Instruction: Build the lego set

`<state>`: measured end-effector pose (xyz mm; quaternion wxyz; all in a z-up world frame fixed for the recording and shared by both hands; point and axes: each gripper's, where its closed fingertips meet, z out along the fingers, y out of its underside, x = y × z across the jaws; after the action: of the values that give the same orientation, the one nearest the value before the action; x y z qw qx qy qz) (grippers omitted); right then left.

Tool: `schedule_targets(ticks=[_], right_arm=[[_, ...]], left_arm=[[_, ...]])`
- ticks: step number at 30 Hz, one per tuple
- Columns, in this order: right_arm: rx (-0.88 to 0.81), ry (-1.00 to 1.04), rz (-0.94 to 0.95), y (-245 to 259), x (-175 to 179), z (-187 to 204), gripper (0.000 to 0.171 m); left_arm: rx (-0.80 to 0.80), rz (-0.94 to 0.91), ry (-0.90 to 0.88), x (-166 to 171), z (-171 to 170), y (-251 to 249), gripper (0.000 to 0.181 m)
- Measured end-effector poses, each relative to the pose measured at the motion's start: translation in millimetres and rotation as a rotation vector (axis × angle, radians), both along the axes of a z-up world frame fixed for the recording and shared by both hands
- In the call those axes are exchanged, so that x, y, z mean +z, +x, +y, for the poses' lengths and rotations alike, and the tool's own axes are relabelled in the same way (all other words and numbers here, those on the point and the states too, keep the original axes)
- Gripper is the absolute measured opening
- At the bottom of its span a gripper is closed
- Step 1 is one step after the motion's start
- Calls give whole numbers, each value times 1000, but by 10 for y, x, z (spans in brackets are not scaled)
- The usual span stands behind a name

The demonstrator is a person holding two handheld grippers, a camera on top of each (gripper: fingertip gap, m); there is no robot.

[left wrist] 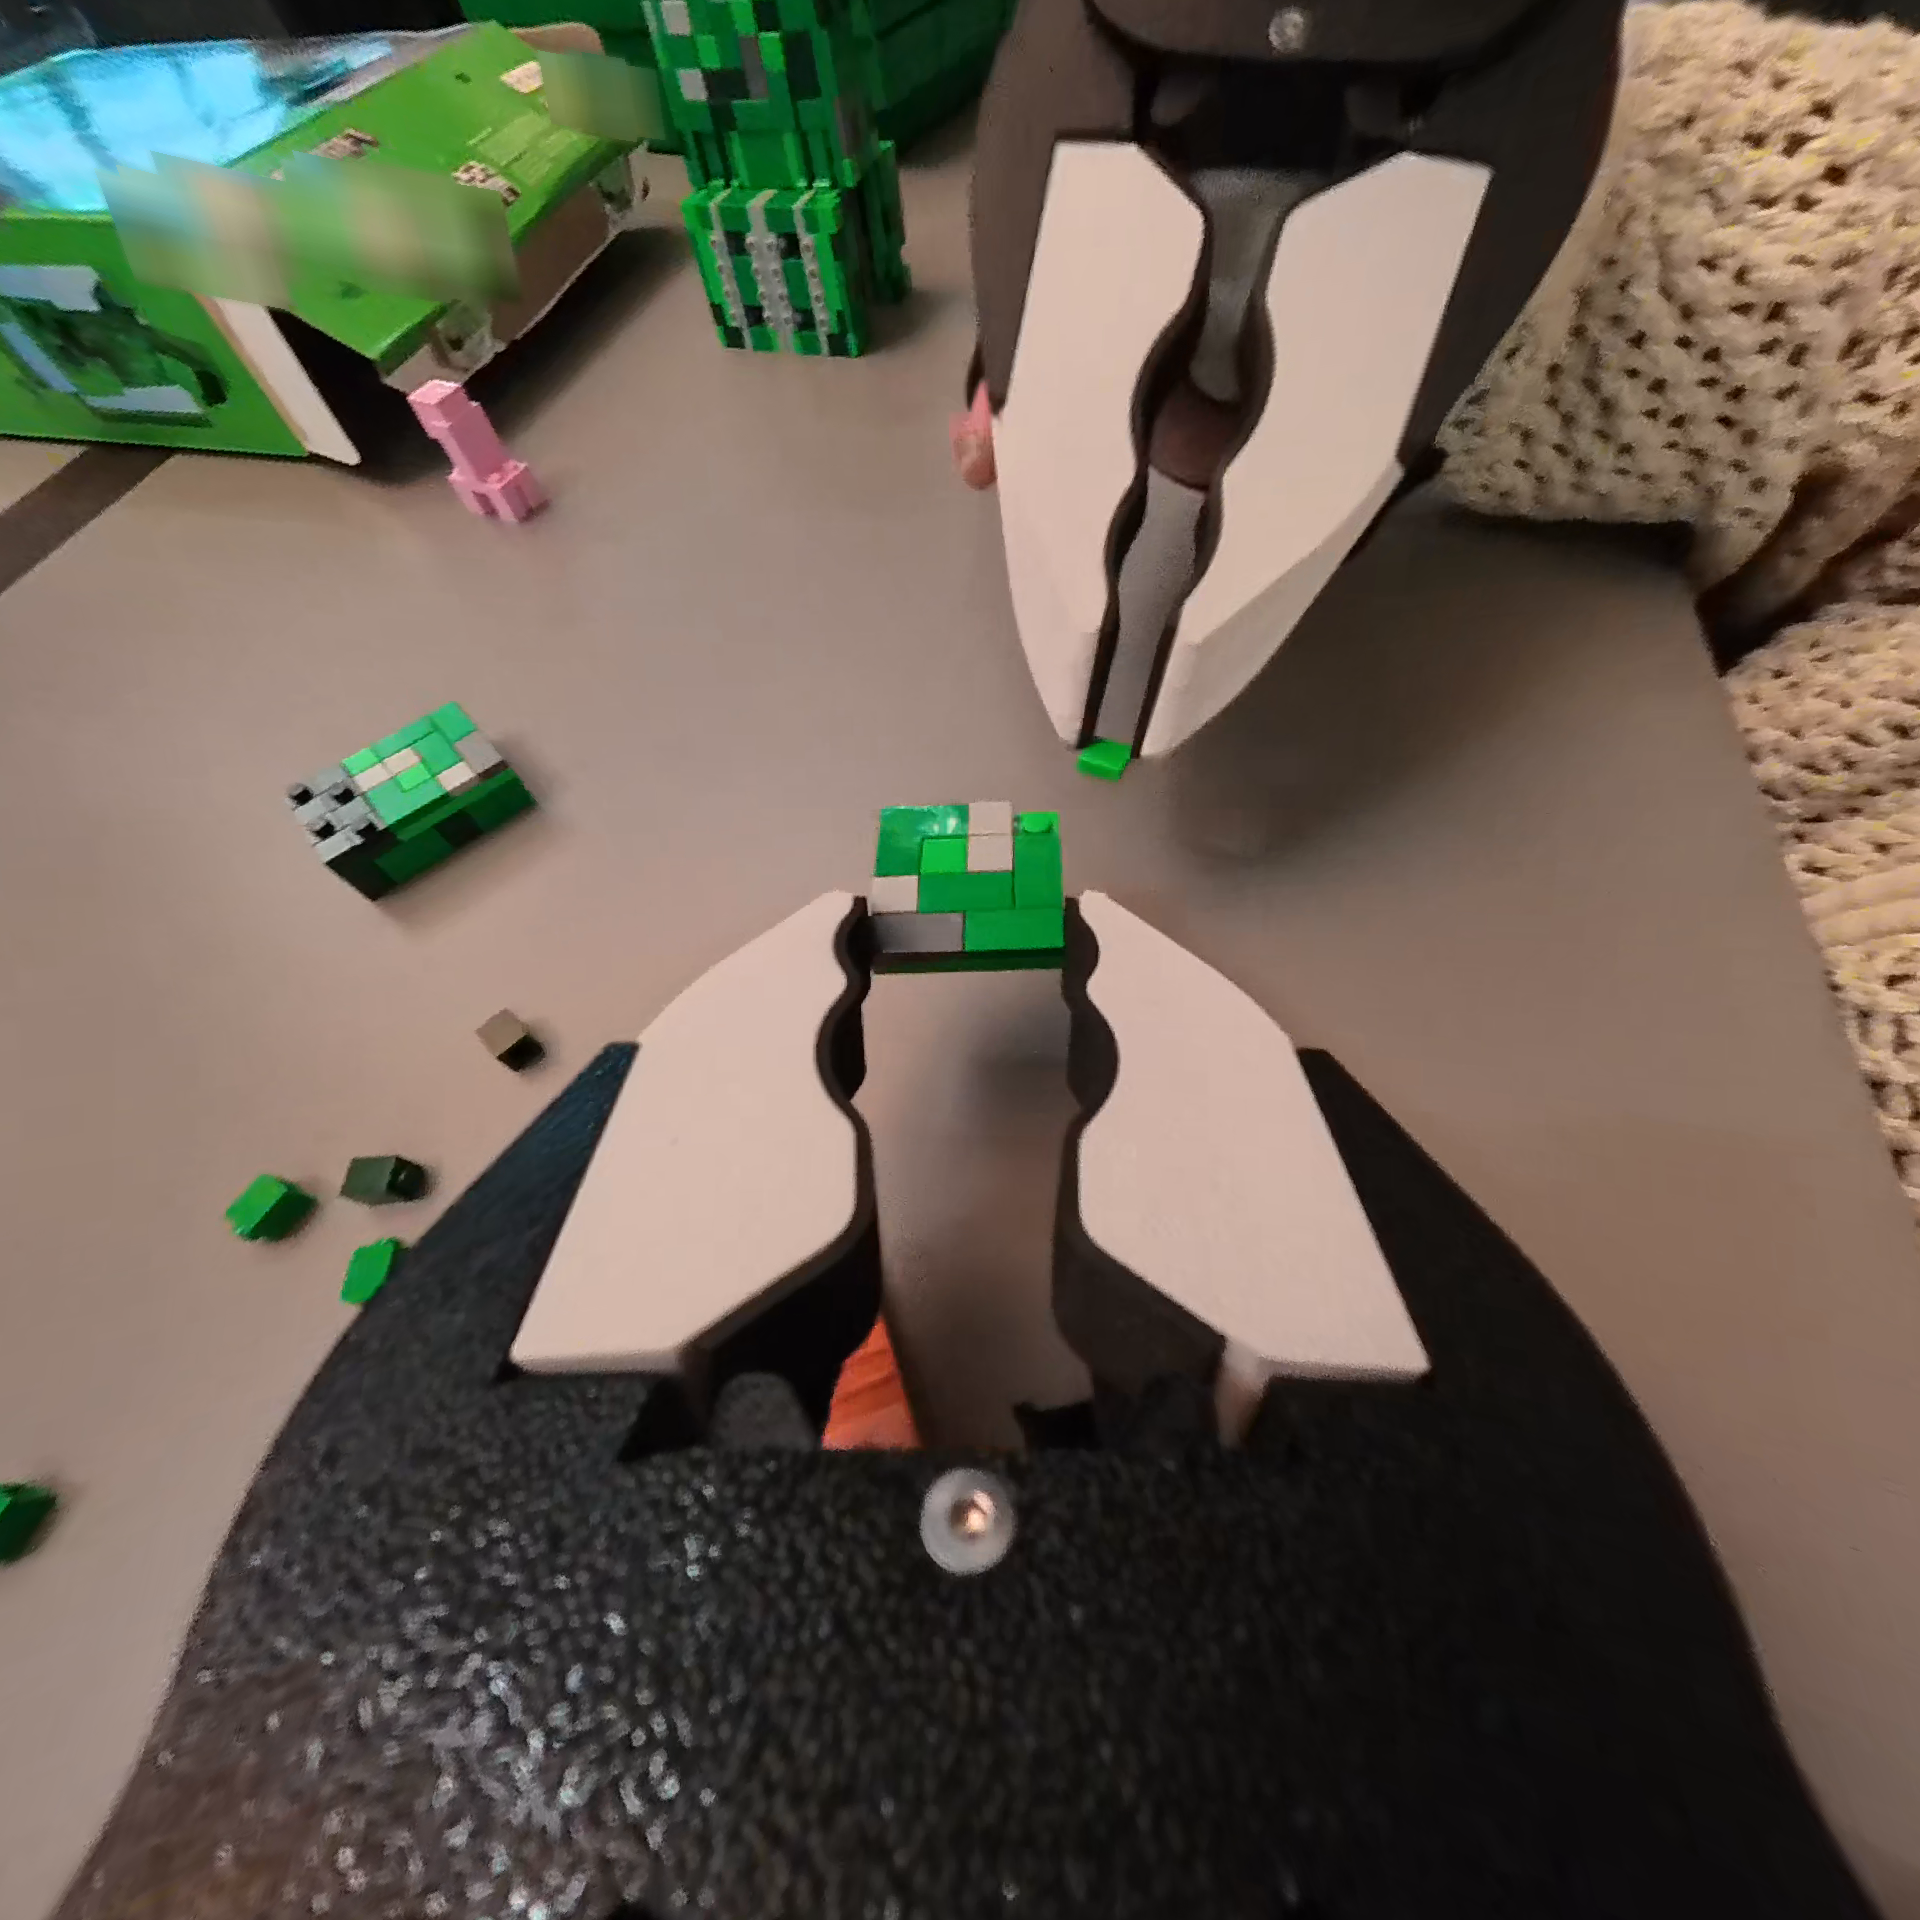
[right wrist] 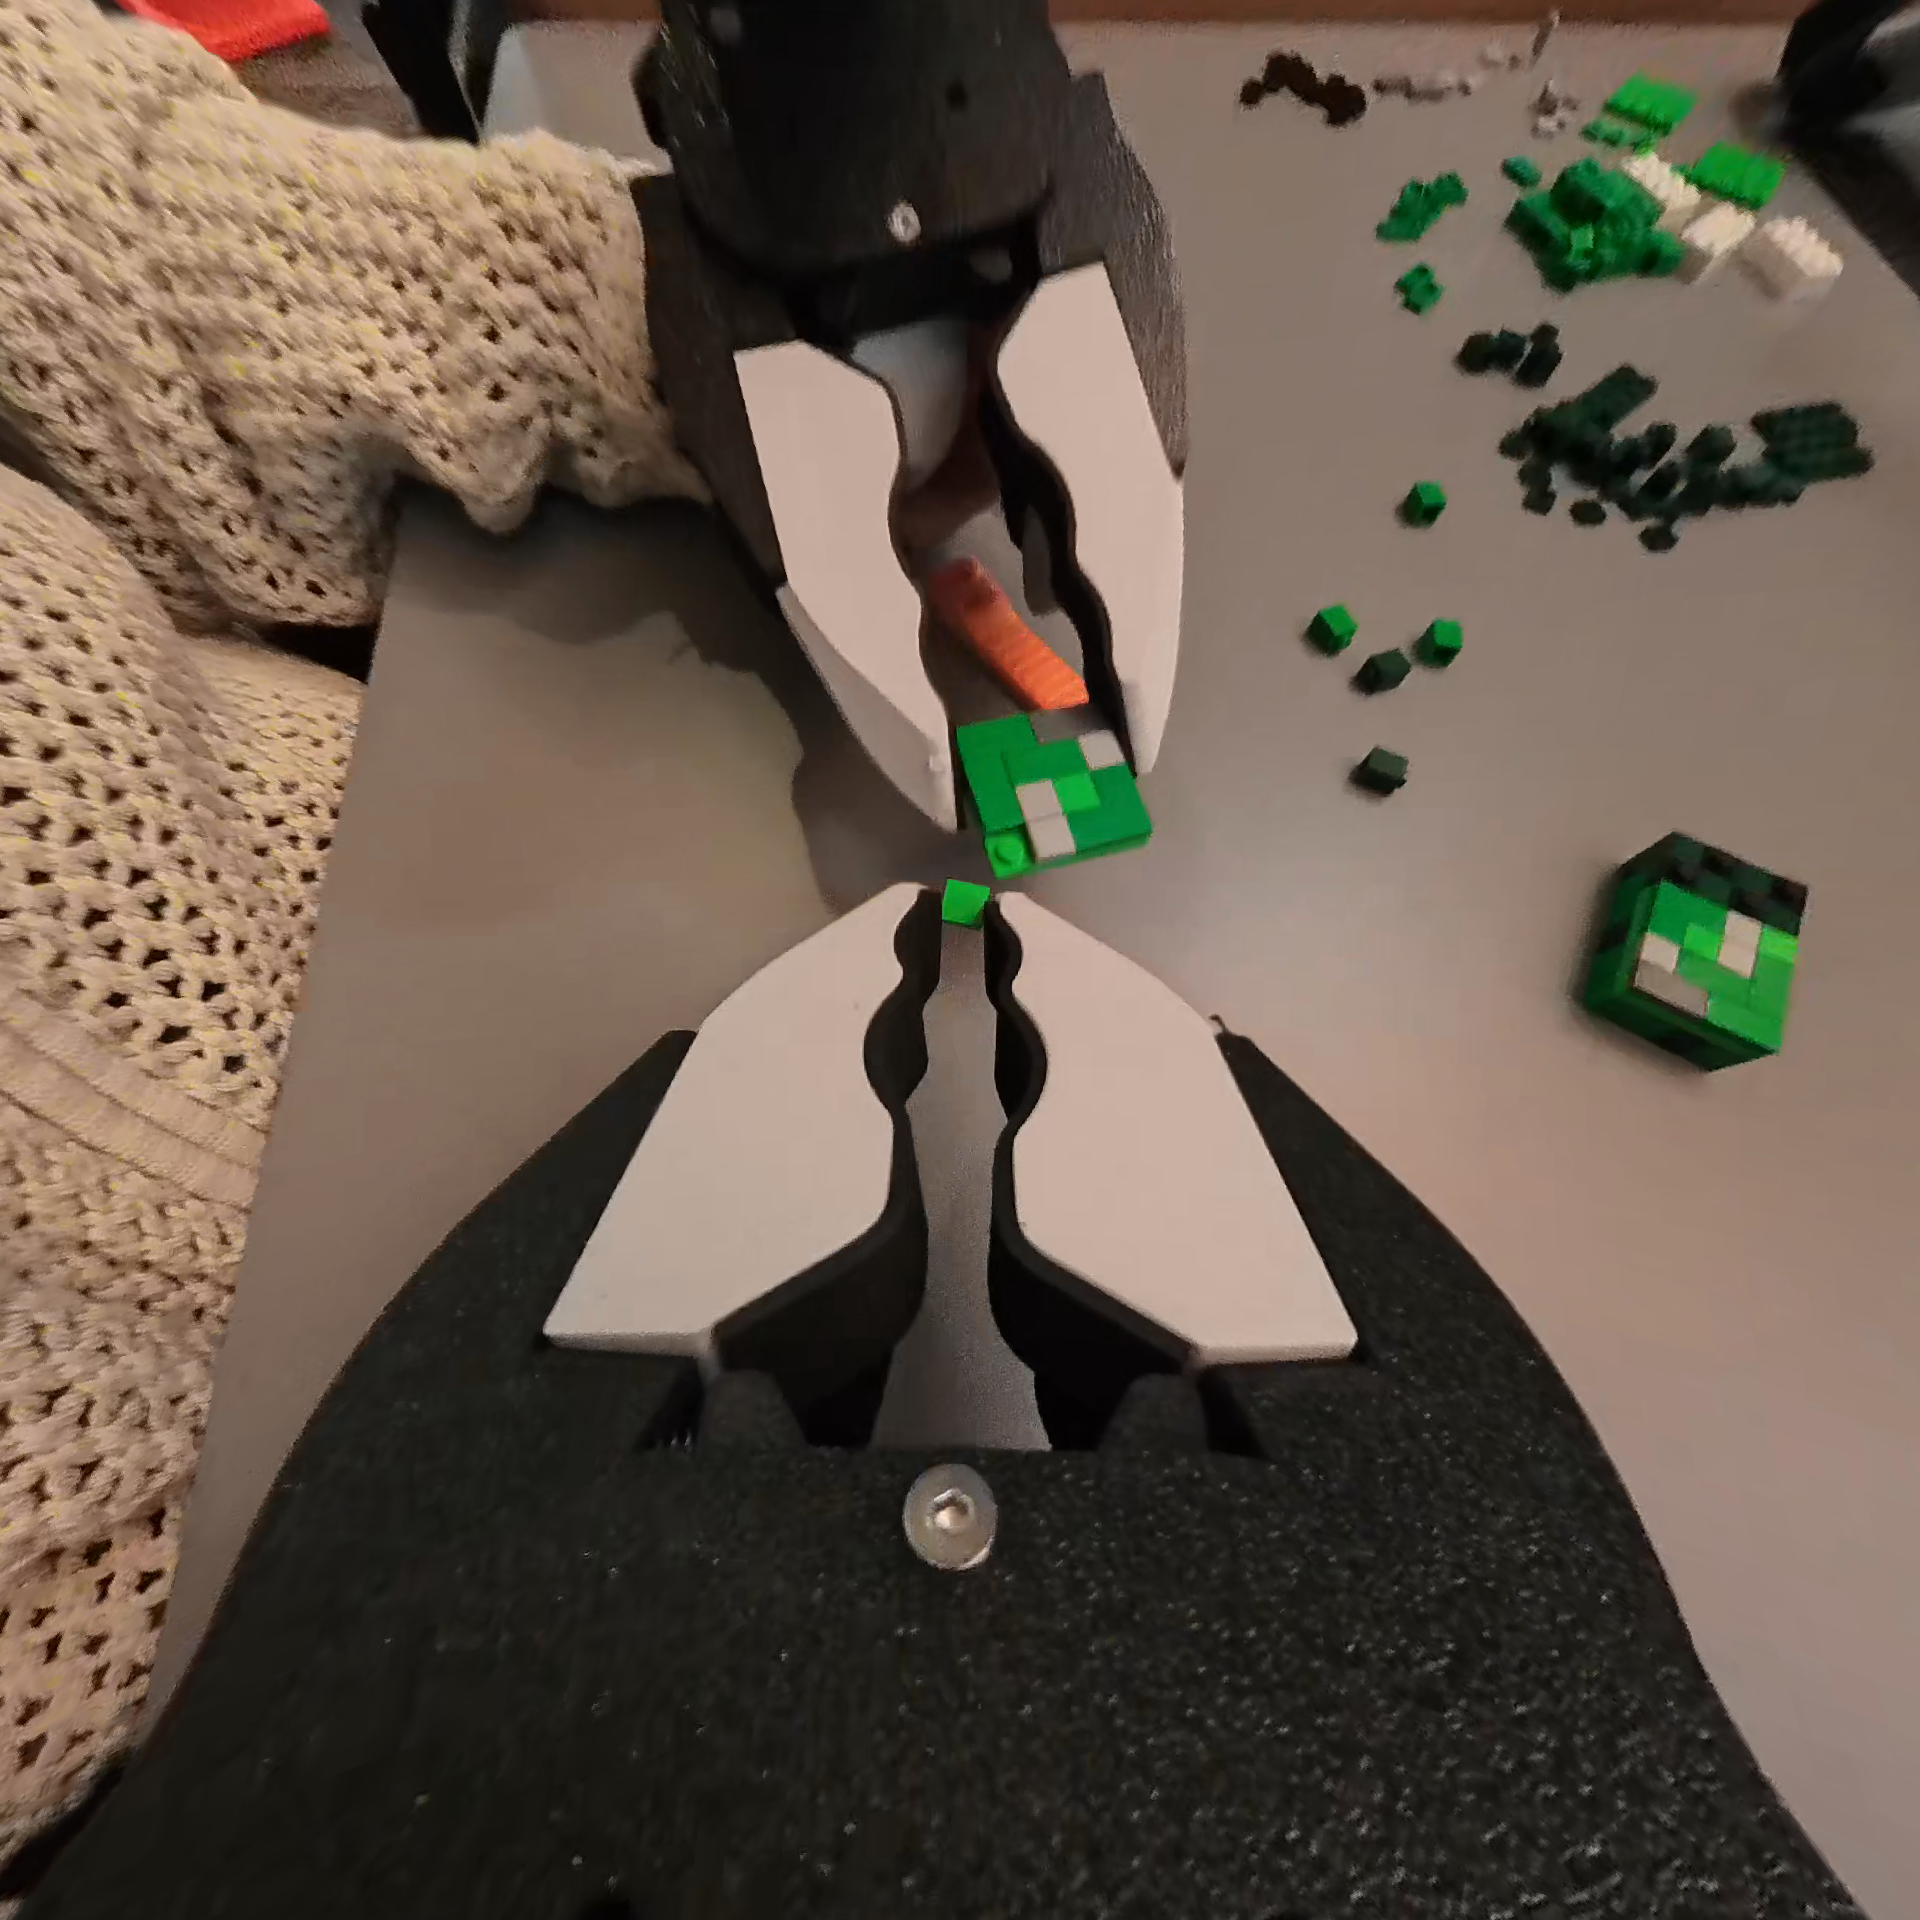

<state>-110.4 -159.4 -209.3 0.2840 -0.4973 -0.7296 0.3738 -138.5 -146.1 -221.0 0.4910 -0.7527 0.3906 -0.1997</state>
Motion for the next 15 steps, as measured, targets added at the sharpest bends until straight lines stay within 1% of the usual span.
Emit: schedule_targets(ticks=[3, 7, 12, 15], right_arm=[[41, 20, -6, -15, 66, -56, 7], [75, 79, -52, -37, 69, -84, 7], [125, 107, -140, -1, 17, -124, 8], [128, 132, -156, -9, 13, -114, 8]], left_arm=[[-39, -23, -17, 4, -46, 56, 35], [-87, -59, -36, 26, -104, 117, 35], [-106, -67, -45, 29, -129, 141, 35], [-117, -75, -49, 37, -145, 155, 35]])
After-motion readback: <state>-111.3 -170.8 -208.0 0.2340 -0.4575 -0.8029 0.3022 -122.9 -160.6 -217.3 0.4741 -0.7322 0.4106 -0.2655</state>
